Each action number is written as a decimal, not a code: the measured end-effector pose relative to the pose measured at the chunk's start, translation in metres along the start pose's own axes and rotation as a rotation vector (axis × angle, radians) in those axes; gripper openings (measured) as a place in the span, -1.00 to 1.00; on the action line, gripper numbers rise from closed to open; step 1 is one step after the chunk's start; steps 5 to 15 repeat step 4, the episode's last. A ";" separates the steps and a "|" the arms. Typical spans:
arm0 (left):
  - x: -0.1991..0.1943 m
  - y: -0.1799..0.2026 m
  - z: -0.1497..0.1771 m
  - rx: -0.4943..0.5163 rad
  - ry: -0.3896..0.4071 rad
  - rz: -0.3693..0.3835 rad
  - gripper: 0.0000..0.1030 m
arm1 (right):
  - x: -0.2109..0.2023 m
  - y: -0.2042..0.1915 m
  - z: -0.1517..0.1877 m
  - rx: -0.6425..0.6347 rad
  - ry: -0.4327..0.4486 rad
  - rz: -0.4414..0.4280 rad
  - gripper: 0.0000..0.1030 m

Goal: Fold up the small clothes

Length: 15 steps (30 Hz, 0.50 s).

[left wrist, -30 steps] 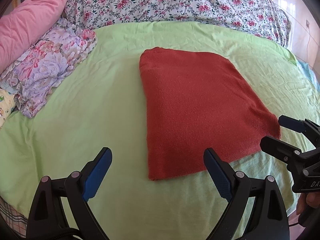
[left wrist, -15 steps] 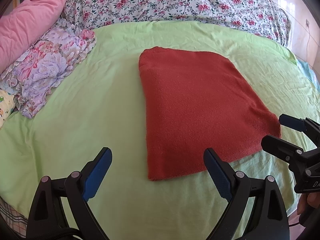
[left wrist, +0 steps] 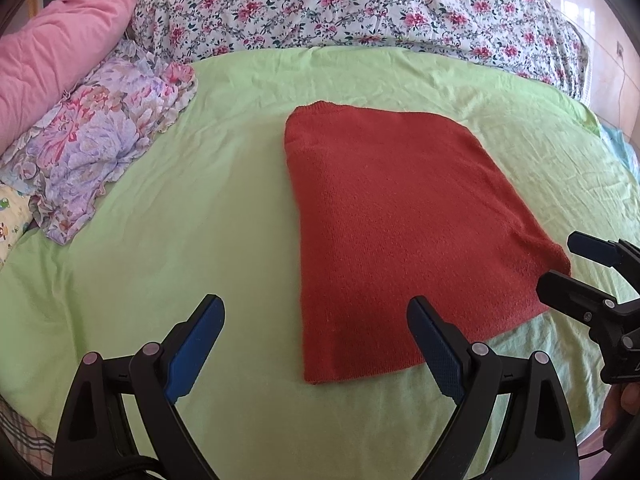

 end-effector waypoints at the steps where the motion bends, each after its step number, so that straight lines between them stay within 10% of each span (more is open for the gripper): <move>1: 0.001 0.000 0.000 0.000 -0.002 -0.002 0.81 | 0.000 0.000 0.000 0.000 -0.001 -0.001 0.91; 15: 0.001 0.002 0.001 0.001 -0.006 -0.004 0.81 | 0.002 0.000 0.001 0.001 -0.004 -0.006 0.91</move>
Point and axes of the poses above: each gripper's, at about its wrist camera, not at the fingertips, and x roughly the way its jaws point, y to its right, z to its underside, the point moved 8 cm from there along x, roughly the way its jaws point, and after that the axes turned 7 degrees about -x, right-handed, at the moved point
